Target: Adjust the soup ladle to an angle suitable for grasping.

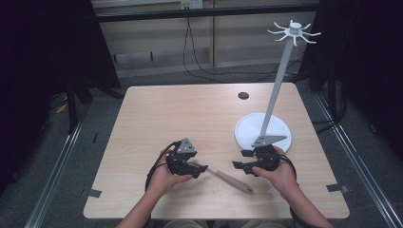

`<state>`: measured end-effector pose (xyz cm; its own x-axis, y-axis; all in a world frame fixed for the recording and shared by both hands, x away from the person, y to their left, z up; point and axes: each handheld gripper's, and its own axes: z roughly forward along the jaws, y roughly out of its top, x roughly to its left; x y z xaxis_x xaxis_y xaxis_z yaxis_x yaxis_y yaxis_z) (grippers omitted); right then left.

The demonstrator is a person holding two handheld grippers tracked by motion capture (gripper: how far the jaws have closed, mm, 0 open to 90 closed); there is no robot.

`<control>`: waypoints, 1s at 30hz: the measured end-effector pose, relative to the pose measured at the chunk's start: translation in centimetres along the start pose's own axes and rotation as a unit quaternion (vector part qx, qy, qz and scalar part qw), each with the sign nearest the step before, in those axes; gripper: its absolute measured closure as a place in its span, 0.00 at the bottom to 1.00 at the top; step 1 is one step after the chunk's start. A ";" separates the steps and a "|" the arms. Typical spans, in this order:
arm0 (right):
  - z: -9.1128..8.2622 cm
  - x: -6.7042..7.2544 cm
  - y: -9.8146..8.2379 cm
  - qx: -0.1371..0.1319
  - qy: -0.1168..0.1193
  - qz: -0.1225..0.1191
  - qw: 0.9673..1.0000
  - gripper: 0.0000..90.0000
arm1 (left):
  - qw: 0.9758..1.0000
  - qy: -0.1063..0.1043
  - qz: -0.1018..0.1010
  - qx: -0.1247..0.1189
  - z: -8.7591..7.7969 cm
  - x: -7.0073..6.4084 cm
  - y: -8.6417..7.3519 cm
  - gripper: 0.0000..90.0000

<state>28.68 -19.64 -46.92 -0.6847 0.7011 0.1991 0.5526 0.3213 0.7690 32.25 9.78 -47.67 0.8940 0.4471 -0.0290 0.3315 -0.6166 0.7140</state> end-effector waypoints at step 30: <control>-2.4 -2.3 -1.2 -0.039 -0.027 0.063 0.997 0.29 | 0.986 -0.054 0.110 0.114 1.4 -2.1 0.7 0.62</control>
<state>28.46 -23.16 -46.91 -0.5843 0.7666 0.2662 0.5925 0.1789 0.7854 31.04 7.52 -48.07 0.9748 0.2217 0.0263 0.1733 -0.8258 0.5366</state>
